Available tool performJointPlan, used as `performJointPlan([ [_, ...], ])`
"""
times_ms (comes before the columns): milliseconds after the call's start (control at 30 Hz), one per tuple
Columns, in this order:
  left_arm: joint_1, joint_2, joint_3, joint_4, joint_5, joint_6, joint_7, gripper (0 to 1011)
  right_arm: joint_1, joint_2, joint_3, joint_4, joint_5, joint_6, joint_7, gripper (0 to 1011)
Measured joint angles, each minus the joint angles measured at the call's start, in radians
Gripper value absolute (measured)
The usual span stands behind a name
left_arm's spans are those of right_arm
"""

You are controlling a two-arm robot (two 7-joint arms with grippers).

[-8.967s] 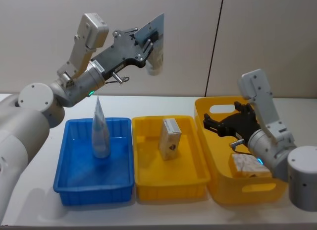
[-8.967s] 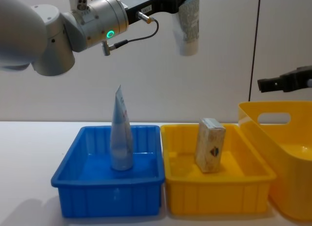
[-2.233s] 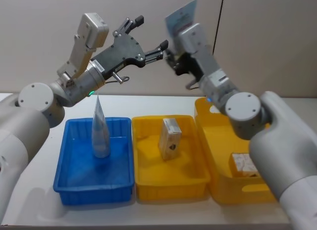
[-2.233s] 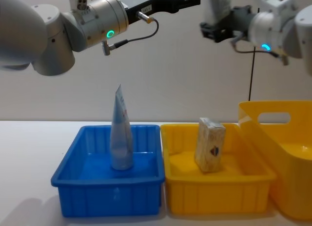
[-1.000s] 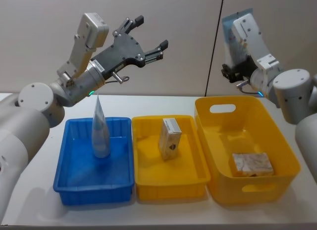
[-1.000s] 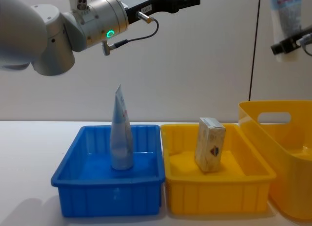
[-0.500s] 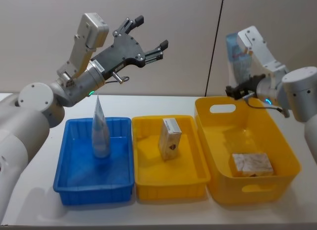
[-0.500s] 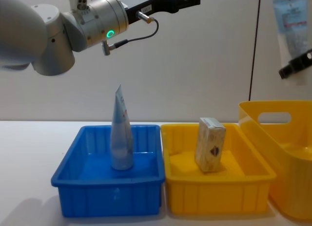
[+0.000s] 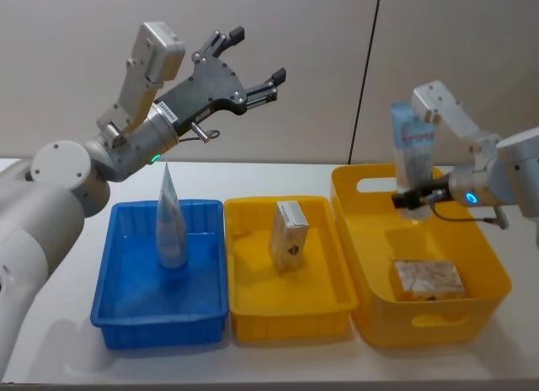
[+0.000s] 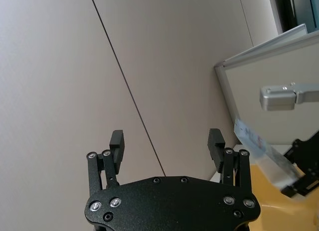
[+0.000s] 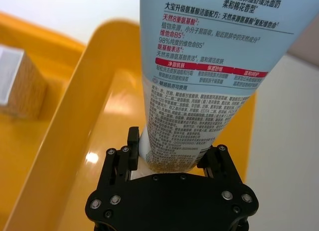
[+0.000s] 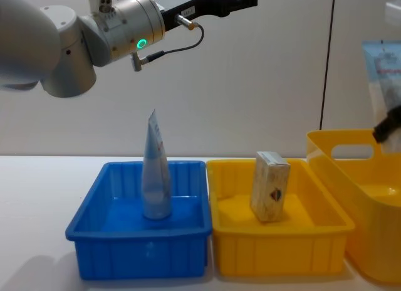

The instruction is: Bimanual collaborative sorting of washing and personal care products

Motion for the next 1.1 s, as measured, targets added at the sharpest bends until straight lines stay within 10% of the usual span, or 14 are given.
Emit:
performJointPlan([
  [733, 0.000, 0.000, 0.000, 0.000, 0.000, 0.000, 0.000, 1001, -0.049, 0.056, -0.022, -0.043, 0.034, 0.186, 0.132, 583],
  [1100, 0.000, 0.000, 0.000, 0.000, 0.000, 0.000, 0.000, 1001, -0.056, 0.064, -0.025, -0.049, 0.039, 0.208, 0.148, 904],
])
